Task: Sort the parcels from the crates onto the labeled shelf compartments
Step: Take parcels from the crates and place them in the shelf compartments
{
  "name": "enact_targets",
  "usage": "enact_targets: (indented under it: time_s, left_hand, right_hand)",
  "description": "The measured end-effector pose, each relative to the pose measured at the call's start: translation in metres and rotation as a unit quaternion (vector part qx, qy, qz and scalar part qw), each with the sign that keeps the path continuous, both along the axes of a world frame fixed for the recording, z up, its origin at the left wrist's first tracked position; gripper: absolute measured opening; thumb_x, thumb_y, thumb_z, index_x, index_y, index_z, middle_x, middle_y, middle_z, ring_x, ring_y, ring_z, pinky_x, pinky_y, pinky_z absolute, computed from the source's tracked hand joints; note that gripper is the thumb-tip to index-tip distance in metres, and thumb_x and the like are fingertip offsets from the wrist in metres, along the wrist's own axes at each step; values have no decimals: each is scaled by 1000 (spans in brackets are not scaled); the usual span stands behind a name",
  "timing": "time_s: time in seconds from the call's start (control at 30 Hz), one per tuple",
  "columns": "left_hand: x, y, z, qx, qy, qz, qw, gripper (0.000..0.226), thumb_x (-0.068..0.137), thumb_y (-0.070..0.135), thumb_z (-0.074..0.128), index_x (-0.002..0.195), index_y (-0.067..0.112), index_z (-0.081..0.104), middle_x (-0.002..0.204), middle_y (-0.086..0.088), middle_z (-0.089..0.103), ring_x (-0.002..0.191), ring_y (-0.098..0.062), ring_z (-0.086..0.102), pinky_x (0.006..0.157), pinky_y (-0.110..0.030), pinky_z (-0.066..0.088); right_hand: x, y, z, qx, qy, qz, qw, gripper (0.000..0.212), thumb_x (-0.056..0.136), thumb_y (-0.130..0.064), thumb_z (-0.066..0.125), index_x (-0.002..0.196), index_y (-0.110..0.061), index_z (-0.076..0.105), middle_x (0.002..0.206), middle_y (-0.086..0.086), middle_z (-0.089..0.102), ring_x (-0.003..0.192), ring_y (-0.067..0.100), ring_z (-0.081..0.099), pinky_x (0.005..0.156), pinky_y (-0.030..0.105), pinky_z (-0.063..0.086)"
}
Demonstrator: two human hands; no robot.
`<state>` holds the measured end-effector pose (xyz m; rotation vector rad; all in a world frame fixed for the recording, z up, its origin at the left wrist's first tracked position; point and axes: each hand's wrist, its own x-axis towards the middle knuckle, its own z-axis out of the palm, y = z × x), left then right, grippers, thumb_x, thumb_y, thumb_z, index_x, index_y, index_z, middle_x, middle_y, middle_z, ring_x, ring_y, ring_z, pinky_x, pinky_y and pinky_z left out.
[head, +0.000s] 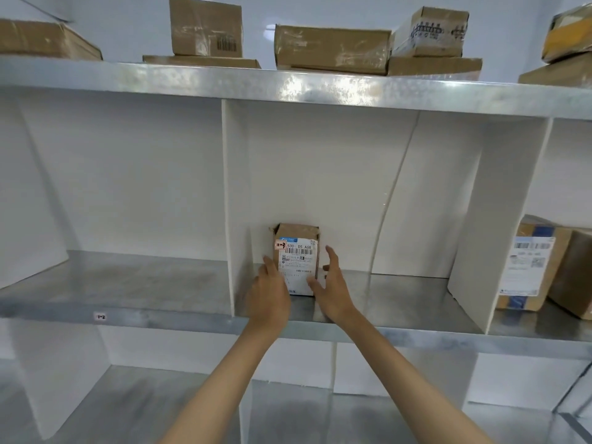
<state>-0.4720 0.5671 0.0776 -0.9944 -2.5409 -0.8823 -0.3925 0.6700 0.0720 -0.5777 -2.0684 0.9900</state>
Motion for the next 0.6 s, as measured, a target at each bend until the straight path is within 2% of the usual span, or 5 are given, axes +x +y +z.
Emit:
enact_targets:
  time_s: [0.17, 0.3, 0.37, 0.5, 0.6]
  left_hand:
    - [29, -24, -1, 77, 26, -55, 995, 62, 99, 28, 37, 150, 17, 4, 151, -6, 20, 132, -25, 32, 99, -37, 41]
    - [49, -56, 14, 169, 77, -102, 977, 44, 96, 23, 43, 139, 19, 34, 140, 0, 37, 123, -20, 43, 91, -40, 47]
    - [50, -79, 20, 225, 97, -115, 963, 34, 94, 17, 47, 128, 15, 46, 129, 0, 46, 114, -19, 50, 84, -39, 50]
    - [37, -139, 25, 285, 116, -71, 949, 22, 95, 13, 46, 116, 13, 53, 117, 2, 51, 101, -11, 54, 83, -28, 47]
    - [19, -195, 16, 292, 157, -5, 943, 19, 93, 5, 44, 106, 10, 57, 107, 0, 56, 97, -13, 56, 84, -30, 47]
  right_hand:
    - [24, -30, 6, 49, 120, -59, 990, 60, 98, -35, 43, 149, -30, 12, 142, 2, 35, 133, 15, 28, 110, 36, 26]
    - [32, -68, 24, 108, 205, -27, 972, 49, 101, -29, 39, 146, -32, 21, 135, -21, 37, 129, 5, 32, 106, 18, 28]
    - [29, -89, 31, 115, 236, -4, 965, 43, 100, -26, 39, 141, -34, 26, 132, -18, 41, 128, 8, 37, 108, 24, 30]
    - [14, -134, 33, 83, 267, 60, 958, 37, 100, -27, 37, 136, -27, 37, 130, -4, 50, 121, 13, 48, 104, 45, 38]
    - [-4, -171, 22, 78, 277, 124, 950, 37, 99, -25, 38, 136, -22, 38, 116, -1, 57, 113, 17, 53, 101, 46, 40]
